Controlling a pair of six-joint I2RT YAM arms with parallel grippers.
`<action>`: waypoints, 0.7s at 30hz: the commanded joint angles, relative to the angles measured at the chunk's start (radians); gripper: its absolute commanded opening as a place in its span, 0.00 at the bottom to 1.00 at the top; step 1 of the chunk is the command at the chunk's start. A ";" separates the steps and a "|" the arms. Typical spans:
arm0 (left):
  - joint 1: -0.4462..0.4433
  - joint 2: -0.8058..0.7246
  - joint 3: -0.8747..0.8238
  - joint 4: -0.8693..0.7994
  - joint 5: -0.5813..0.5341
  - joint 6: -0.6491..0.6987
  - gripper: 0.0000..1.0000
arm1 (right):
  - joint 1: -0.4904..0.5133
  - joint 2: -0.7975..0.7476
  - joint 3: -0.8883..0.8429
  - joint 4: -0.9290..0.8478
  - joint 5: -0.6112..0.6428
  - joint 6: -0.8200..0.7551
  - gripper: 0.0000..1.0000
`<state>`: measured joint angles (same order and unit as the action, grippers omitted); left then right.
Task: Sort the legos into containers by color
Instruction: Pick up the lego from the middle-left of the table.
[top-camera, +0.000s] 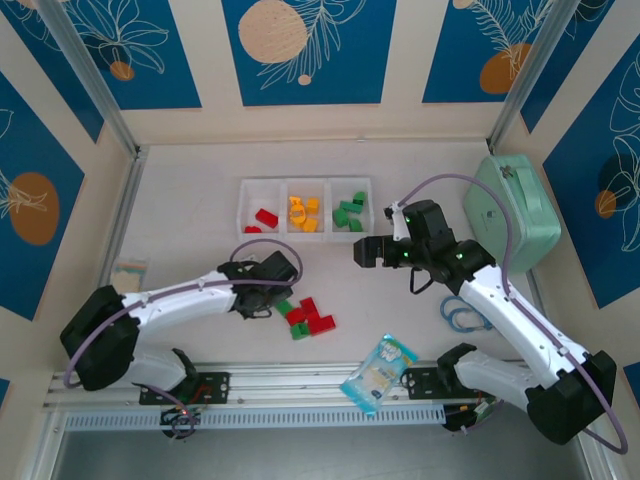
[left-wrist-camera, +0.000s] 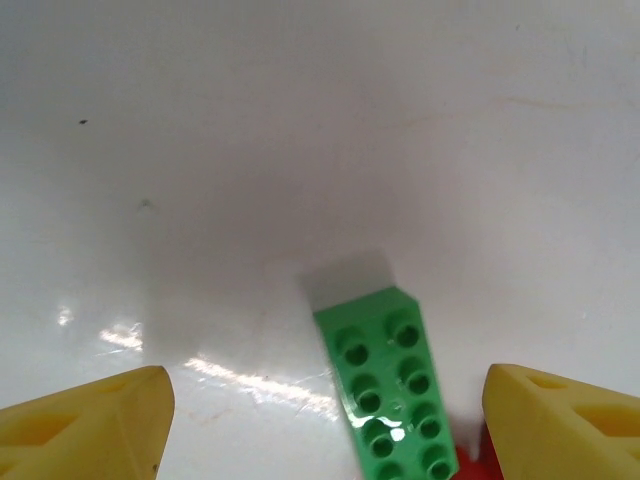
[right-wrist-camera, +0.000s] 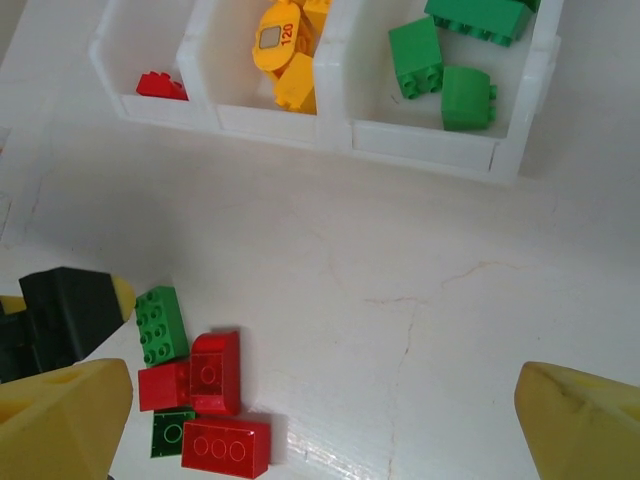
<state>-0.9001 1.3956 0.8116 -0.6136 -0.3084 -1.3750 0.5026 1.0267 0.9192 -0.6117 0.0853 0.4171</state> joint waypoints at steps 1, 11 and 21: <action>-0.026 0.066 0.063 -0.024 -0.051 -0.081 0.80 | -0.004 -0.020 -0.030 0.022 -0.040 0.010 0.98; -0.043 0.164 0.066 0.001 -0.021 -0.113 0.74 | -0.006 -0.061 -0.089 0.027 -0.047 0.011 0.98; -0.043 0.248 0.019 0.180 0.088 -0.045 0.48 | -0.012 -0.070 -0.107 0.043 -0.053 0.012 0.98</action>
<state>-0.9356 1.6012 0.8413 -0.5251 -0.2859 -1.4448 0.4961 0.9657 0.8219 -0.5888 0.0517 0.4206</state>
